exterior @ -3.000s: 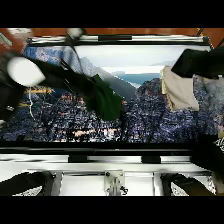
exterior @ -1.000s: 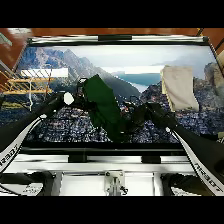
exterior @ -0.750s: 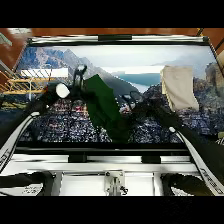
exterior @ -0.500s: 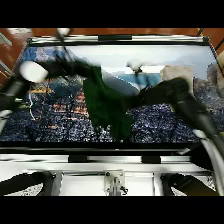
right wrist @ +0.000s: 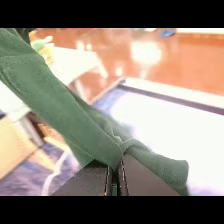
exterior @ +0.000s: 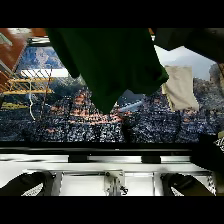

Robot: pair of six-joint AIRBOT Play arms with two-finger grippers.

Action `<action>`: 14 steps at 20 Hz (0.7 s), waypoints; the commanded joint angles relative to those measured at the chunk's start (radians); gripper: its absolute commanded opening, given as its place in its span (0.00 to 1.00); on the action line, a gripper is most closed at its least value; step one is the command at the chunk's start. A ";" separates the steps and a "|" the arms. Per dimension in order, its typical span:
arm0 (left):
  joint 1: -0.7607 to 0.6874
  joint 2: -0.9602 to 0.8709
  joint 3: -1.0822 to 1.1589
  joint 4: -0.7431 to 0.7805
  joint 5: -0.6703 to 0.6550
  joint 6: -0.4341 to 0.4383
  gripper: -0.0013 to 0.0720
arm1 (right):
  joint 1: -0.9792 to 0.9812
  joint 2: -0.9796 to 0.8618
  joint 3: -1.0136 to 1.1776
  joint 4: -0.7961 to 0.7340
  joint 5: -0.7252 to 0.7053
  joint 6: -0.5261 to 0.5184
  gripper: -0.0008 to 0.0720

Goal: Fold the shirts.

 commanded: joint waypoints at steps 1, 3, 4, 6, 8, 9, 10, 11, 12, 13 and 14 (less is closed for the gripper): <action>0.001 0.012 0.020 0.135 -0.008 -0.009 0.07 | -0.001 0.000 0.023 0.100 -0.087 0.004 0.10; 0.001 0.008 0.020 0.195 -0.001 -0.008 0.07 | -0.001 -0.006 0.023 0.154 -0.079 0.003 0.10; 0.001 0.008 0.020 0.227 0.011 -0.008 0.07 | -0.001 -0.005 0.023 0.172 -0.078 0.003 0.10; 0.001 0.008 0.020 0.271 0.081 -0.008 0.07 | -0.001 -0.005 0.023 0.213 -0.079 0.003 0.10; 0.001 0.006 0.020 0.271 0.178 -0.008 0.07 | -0.001 -0.005 0.023 0.226 -0.103 0.016 0.10; 0.001 0.001 0.020 0.271 0.196 -0.007 0.07 | -0.001 -0.006 0.023 0.210 -0.138 0.038 0.10; 0.002 -0.007 0.020 0.272 0.190 -0.005 0.07 | -0.001 -0.010 0.023 0.180 -0.190 0.069 0.10; 0.008 -0.021 0.020 0.273 0.164 -0.005 0.07 | -0.001 -0.017 0.023 0.141 -0.267 0.103 0.10; 0.010 -0.040 0.020 0.273 0.121 -0.005 0.07 | -0.001 -0.030 0.022 0.094 -0.356 0.129 0.10; 0.012 -0.066 0.020 0.272 0.065 -0.008 0.07 | -0.001 -0.045 0.014 0.045 -0.435 0.148 0.10; 0.011 -0.102 0.020 0.258 -0.008 -0.010 0.07 | -0.001 -0.058 -0.006 -0.011 -0.496 0.163 0.10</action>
